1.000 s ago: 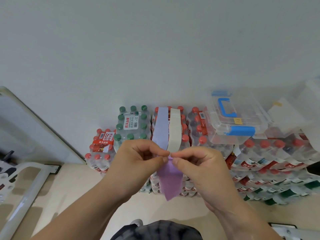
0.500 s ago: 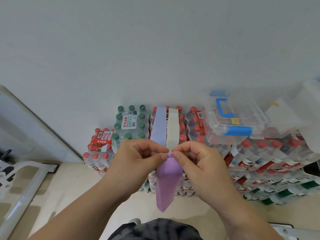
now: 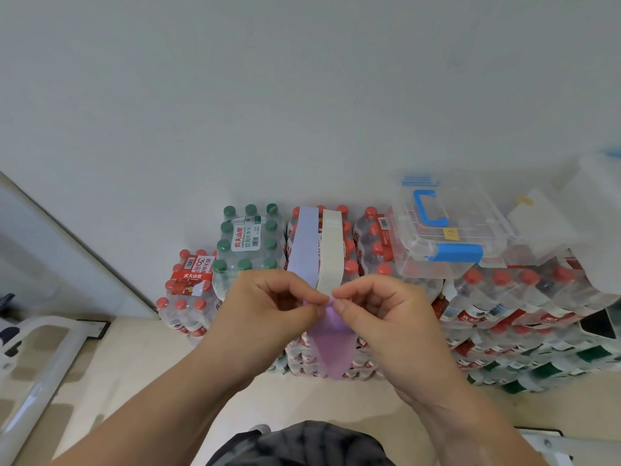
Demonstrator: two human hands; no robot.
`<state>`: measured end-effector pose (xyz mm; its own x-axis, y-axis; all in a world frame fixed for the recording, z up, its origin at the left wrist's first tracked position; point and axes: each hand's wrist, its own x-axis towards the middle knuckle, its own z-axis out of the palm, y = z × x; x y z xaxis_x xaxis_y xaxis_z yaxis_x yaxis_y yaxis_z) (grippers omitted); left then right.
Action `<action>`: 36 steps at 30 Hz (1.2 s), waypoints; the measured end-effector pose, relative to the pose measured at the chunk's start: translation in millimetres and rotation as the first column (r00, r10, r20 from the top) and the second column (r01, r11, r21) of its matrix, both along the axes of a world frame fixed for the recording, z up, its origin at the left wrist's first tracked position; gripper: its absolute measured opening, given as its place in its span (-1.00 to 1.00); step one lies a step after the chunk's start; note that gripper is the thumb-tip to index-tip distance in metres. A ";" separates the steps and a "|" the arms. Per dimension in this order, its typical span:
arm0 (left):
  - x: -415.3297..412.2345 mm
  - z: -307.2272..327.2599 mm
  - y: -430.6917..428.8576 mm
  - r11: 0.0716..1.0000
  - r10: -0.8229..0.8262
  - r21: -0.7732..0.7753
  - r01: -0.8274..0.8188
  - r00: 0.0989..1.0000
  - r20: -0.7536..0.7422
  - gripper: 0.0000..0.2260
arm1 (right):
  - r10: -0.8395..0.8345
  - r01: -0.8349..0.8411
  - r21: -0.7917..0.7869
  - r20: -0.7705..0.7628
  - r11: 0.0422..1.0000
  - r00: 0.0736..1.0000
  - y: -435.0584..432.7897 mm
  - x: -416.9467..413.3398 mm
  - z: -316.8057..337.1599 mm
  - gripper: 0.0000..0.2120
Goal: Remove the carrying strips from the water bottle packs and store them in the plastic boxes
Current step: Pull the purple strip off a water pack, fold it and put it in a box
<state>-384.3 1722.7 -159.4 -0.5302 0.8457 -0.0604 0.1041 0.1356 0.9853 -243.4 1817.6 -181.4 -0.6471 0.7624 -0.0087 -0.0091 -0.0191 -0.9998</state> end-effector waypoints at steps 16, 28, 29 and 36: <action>-3.4 -1.4 -4.4 0.999 0.030 -0.033 -0.029 0.999 0.014 -0.89 | -0.005 0.004 0.041 0.022 0.999 1.000 -2.3 -6.9 -1.9 -0.81; -2.5 -5.3 -0.9 0.998 0.040 0.038 -0.041 0.998 0.048 -0.82 | -0.039 0.039 -0.045 -0.002 0.998 0.999 -0.9 -6.4 -4.2 -0.83; -2.6 -5.8 -0.4 0.999 0.038 0.034 -0.040 0.998 0.051 -0.82 | -0.041 0.041 -0.040 -0.002 0.998 0.999 -0.7 -6.3 -4.6 -0.83; -2.4 -4.2 1.4 0.998 0.028 0.057 -0.031 0.998 0.054 -0.80 | -0.014 0.014 -0.014 -0.008 1.000 1.000 -0.4 -4.3 -4.4 -0.79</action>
<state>-386.7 1724.0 -163.6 -0.5525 0.8325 -0.0410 0.0481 0.0810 0.9956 -247.7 1817.2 -185.8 -0.6365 0.7712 -0.0140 -0.0180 -0.0330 -0.9993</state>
